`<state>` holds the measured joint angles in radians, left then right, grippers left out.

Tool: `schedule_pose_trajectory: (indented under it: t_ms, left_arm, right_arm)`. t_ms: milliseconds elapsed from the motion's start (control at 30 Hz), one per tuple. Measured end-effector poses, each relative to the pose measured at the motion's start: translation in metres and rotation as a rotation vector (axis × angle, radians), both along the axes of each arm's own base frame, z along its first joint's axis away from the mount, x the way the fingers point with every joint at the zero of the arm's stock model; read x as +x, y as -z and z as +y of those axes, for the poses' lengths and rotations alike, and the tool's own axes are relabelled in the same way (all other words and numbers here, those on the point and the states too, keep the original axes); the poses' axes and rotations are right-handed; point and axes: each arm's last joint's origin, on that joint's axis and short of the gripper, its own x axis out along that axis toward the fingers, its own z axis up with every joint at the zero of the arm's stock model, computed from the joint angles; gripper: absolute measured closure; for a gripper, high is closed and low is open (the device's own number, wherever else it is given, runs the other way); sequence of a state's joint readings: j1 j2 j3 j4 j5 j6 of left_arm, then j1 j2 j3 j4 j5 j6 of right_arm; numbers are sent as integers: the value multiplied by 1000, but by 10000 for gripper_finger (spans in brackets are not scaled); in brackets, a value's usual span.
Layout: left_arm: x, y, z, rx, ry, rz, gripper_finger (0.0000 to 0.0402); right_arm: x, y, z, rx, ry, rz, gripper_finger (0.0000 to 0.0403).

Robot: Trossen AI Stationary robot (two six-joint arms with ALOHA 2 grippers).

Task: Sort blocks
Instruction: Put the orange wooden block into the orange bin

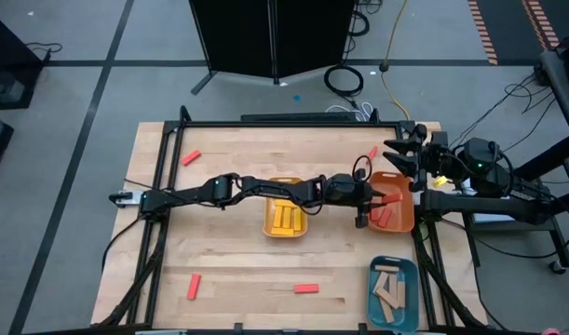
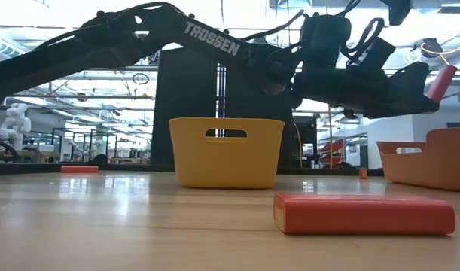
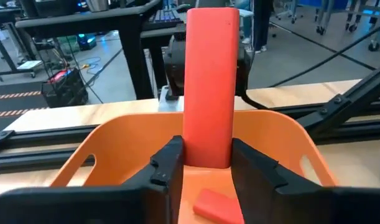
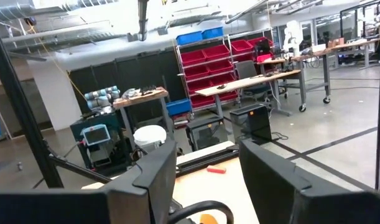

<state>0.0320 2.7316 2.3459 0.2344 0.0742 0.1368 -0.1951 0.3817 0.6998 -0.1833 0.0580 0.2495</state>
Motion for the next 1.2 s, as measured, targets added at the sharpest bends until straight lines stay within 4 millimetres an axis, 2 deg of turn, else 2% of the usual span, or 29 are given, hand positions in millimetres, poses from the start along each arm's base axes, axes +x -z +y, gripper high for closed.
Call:
schedule_pose_trajectory:
  t_ms: [267,367,500,667,867,1000,1200]
  left_arm:
    - [0,-1,3,12,-84,-5,178]
    - [0,-1,4,35,-124,-4,157]
    - [-1,-6,-1,128,-111,6,157]
    - [-4,-28,-16,221,-73,7,162]
    - [-15,-35,-21,242,-52,209,162]
    - [-26,-47,-25,246,-36,324,162]
    - [-54,-66,-40,263,20,569,162]
  right_arm:
    - [0,0,-1,4,23,-1,234]
    - [0,0,-1,18,21,-5,234]
    - [0,0,-1,28,18,-7,234]
    - [0,0,-1,28,17,-7,234]
    - [-1,0,0,9,9,-2,234]
    - [-1,0,0,-22,8,9,234]
    - [0,2,0,-27,-8,31,234]
